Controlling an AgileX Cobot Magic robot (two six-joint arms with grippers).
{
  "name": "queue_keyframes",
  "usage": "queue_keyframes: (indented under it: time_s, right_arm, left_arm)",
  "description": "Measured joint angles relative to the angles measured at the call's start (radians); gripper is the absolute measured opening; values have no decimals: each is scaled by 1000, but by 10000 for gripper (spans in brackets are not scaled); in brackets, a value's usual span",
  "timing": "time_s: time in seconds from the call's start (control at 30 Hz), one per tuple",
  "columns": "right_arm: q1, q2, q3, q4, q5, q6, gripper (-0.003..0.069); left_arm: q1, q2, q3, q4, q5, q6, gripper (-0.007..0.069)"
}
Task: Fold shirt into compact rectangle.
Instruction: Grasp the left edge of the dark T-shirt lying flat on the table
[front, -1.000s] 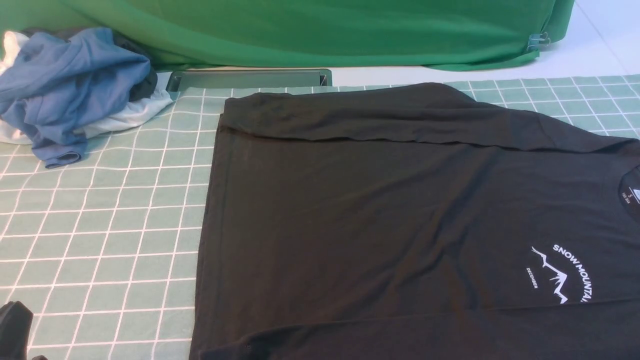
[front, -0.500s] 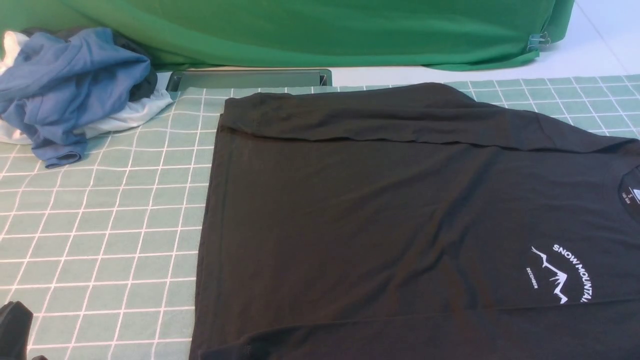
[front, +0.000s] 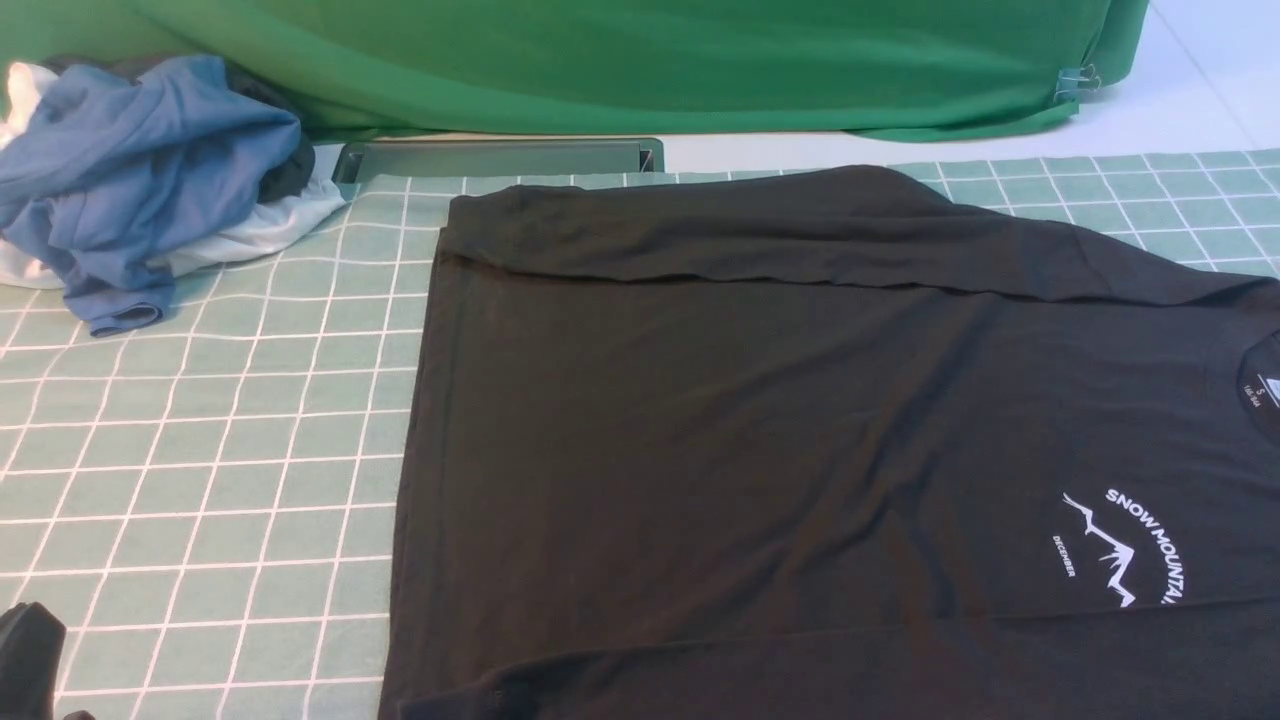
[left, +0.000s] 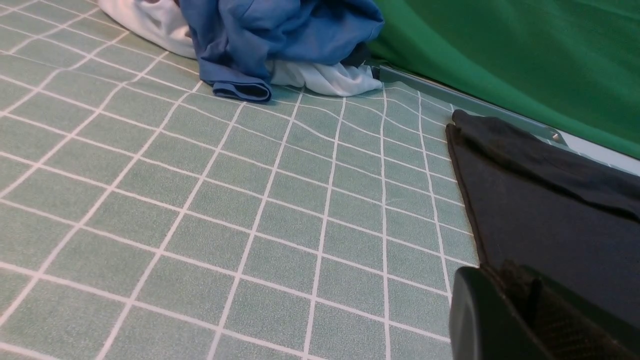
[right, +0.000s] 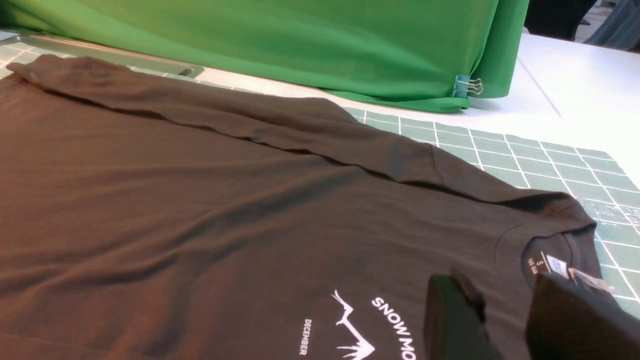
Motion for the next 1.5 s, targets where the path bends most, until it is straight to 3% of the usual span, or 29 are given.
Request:
queue_keyframes:
  time_s: [0.47,0.6,0.7,0.8,1.0,1.17,1.3,1.33,1.37,1.5]
  right_arm:
    - [0,0,0,1,-3,2,248]
    - [0,0,0,138,-11,143,248]
    - [0,0,0,303,-13,426,248]
    - [0,0,0,329,-16,500,248]
    - [0,0,0,338,-42,528,248]
    - [0,0,0,338,-167,598,240]
    - [0,0,0,339,-290,684,173]
    - [0,0,0,340,-367,693,106]
    - [0,0,-2,340,-424,692,65]
    - [0,47,-120,345,-471,631,31]
  left_arm:
    - [0,0,0,-12,-16,-6,17]
    - [0,0,0,-255,-40,-124,17]
    - [0,0,0,-727,-51,-358,17]
    - [0,0,0,-892,-56,-427,17]
    - [0,0,0,-774,-75,-431,17]
    - [0,0,-5,-802,-59,-397,17]
    - [0,-1,-88,-816,30,-272,17]
    - [0,6,-162,-808,61,-228,17]
    - [0,27,-215,-789,77,-197,17]
    - [0,245,-425,-611,209,-145,17]
